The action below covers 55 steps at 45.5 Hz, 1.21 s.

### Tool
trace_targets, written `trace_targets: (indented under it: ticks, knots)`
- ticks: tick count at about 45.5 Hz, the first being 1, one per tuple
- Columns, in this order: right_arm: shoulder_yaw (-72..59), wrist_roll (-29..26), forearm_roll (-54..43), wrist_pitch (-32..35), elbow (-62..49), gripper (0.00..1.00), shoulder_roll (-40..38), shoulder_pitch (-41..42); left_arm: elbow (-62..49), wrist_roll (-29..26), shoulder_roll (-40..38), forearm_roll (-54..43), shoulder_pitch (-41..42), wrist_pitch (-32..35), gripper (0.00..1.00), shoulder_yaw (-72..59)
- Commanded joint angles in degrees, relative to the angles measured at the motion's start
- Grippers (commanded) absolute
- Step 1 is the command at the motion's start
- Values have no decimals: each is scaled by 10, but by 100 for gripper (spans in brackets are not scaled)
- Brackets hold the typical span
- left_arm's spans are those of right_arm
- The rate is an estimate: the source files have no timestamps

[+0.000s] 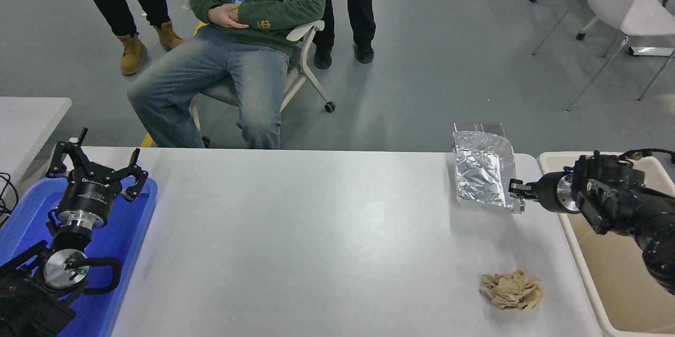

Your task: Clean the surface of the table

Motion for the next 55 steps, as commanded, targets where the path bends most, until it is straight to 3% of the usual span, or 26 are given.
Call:
trace_targets:
  ticks: [1, 21, 38, 55]
  knots:
    - [20, 49, 14, 71, 2, 0, -56, 44, 0, 0, 0, 0, 0, 0, 100, 0]
    - [108, 74, 14, 256, 7, 0, -179, 196, 0, 0, 0, 0, 1, 0, 100, 0]
    - [108, 75, 14, 256, 39, 0, -231, 225, 0, 0, 0, 0, 1, 0, 100, 0]
    - [108, 75, 14, 256, 42, 0, -235, 225, 0, 0, 0, 0, 1, 0, 100, 0]
